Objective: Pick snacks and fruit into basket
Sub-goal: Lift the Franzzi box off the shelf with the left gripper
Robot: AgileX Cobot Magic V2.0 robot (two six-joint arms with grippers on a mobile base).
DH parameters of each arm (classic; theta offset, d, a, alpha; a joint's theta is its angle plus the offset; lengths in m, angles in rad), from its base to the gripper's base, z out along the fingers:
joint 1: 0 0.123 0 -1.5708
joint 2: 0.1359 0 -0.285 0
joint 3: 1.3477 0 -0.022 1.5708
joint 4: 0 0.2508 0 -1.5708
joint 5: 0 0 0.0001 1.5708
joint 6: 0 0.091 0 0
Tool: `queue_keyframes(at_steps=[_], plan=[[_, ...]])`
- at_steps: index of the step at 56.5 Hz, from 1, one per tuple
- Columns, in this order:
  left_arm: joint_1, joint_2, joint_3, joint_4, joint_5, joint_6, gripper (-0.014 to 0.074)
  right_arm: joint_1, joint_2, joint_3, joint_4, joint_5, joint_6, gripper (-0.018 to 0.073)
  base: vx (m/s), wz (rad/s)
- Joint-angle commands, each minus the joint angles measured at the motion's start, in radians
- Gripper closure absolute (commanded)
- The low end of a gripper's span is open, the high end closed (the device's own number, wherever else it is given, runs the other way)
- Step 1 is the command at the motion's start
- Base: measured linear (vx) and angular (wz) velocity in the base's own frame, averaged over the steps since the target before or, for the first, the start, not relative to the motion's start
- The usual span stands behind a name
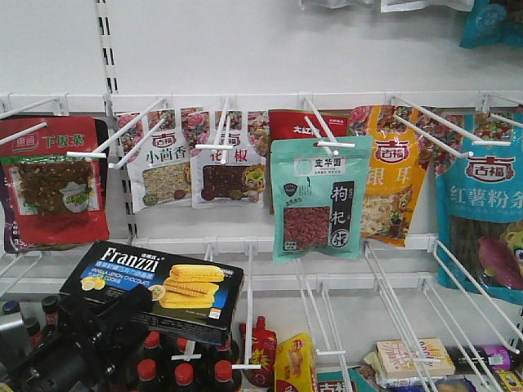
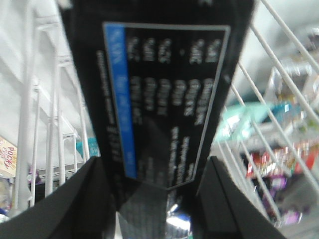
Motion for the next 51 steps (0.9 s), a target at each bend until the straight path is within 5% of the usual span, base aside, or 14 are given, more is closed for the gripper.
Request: queue_keyframes(at_steps=[1,15,28,51], plan=[[0.0,-0.089,-0.026,0.055,-0.017,0.105,0.0594,0.0,-0.013,-0.035,-0.01,-0.076,-0.005,0.0566,0.0,0.0],[0.0,-0.272,-0.027,0.195,0.375,0.351,0.0594,0.0,-0.013,-0.035,-0.009,-0.051,-0.005,0.0566,0.0,0.0],[0.0,-0.436,-0.101,0.368,0.697,0.372,0.0594,0.002,-0.013,-0.035,-0.006,-0.026,-0.005,0.0566,0.0,0.0],[-0.003,-0.536,-0.239,0.536,0.83,0.372,0.0594,0.051,-0.024,-0.035,-0.003,0.147,-0.007,0.0566,0.0,0.0]])
